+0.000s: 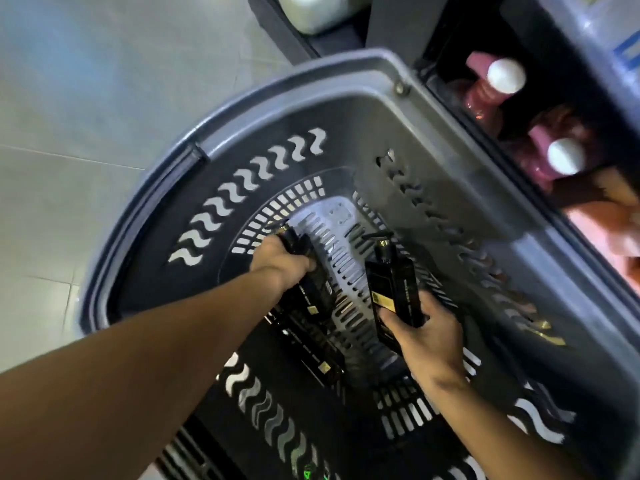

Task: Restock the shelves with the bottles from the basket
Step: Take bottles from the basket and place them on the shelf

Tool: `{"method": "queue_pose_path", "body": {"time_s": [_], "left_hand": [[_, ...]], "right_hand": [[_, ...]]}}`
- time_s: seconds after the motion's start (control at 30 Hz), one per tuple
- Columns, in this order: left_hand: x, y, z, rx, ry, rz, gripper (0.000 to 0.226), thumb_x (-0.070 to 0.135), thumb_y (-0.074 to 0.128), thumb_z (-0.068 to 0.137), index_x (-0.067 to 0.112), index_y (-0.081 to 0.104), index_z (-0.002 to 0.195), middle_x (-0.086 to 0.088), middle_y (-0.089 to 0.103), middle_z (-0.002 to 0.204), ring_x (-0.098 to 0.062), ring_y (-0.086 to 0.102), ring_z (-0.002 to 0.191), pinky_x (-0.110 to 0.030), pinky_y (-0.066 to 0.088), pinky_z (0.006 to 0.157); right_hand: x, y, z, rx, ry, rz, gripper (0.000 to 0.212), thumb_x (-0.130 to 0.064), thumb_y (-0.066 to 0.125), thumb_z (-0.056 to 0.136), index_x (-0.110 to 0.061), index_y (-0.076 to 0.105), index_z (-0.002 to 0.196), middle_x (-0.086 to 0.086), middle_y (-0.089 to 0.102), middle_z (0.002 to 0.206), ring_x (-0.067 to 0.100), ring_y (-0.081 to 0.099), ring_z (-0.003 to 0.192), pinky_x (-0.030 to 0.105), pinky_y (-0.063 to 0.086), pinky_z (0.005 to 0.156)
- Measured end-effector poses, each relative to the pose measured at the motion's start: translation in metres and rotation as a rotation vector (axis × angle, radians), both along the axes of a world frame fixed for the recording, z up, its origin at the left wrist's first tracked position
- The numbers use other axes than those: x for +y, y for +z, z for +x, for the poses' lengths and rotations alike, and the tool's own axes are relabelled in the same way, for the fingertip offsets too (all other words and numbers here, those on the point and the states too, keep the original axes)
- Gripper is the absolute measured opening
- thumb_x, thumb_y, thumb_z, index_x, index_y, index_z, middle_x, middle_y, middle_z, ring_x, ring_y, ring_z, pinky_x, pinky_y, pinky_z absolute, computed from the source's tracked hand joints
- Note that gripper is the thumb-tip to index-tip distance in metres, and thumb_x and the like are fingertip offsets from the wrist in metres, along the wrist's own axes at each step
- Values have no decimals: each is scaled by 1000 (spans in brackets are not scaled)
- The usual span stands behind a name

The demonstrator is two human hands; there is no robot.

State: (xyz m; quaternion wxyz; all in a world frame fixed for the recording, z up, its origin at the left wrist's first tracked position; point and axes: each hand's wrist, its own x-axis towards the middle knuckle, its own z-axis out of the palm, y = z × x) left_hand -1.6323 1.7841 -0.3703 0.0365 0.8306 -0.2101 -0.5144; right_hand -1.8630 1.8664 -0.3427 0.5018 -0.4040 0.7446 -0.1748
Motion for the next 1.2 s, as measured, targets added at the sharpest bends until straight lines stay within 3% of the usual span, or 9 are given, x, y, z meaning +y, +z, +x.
{"method": "queue_pose_path", "body": {"time_s": [0.07,0.3,0.5,0.63,0.87,0.97,1.03,1.1,1.2], "left_hand": [[-2,34,2,31,-6,-37,46,19,89,70,21,66,109,-1,72,105,-23,69,99,-40,55,98],[7,182,24,151,-39,-154,50,16,90,72,20,62,113,6,70,103,-18,65,102,-32,49,97],[9,316,50,198,-131,-266,44,17,92,69,25,65,103,12,70,90,-7,67,83,-13,47,67],[-1,399,75,235,-191,-332,51,17,94,66,33,63,103,15,68,97,3,60,88,-17,45,72],[-12,547,99,249,-331,-486,60,17,96,62,21,69,115,4,74,107,-9,68,100,-28,52,90],[-5,603,91,289,-383,-531,55,14,95,63,19,69,112,-2,73,106,-16,68,95,-21,51,78],[4,635,81,328,-402,-552,51,10,94,65,20,70,108,-2,74,103,-15,69,92,-15,51,73],[15,660,70,368,-428,-574,49,5,92,66,18,71,108,3,76,94,-8,70,85,-12,52,70],[33,695,43,446,-478,-598,52,3,92,65,11,70,112,2,79,93,-5,73,83,-14,56,74]], "right_hand": [[0,29,-1,29,-7,0,23,-20,84,79,-32,70,93,-15,74,83,-5,68,77,26,55,73],[2,167,9,21,13,13,26,-25,82,80,-39,61,85,-20,61,72,-8,60,72,7,40,64],[3,285,23,-58,-30,-21,28,-21,82,80,-42,67,90,-14,72,80,-8,64,76,21,53,69],[3,353,37,-53,-103,-62,25,-16,86,77,-30,72,92,-9,77,86,4,70,86,39,56,88],[23,482,50,-41,-291,-132,25,-24,91,70,-20,74,89,-3,78,83,15,74,81,44,59,79],[40,535,54,-111,-414,-145,25,-7,87,73,-18,72,90,3,77,89,27,73,91,41,56,83],[57,562,53,-93,-440,-177,23,-12,88,73,-15,70,88,5,74,85,31,70,87,44,53,74],[76,586,48,-49,-409,-218,28,-29,87,71,-16,69,88,4,74,82,29,69,79,50,53,69],[110,620,34,-56,-441,-262,26,-27,88,73,-17,65,82,-9,67,71,12,61,64,34,48,61]]}}
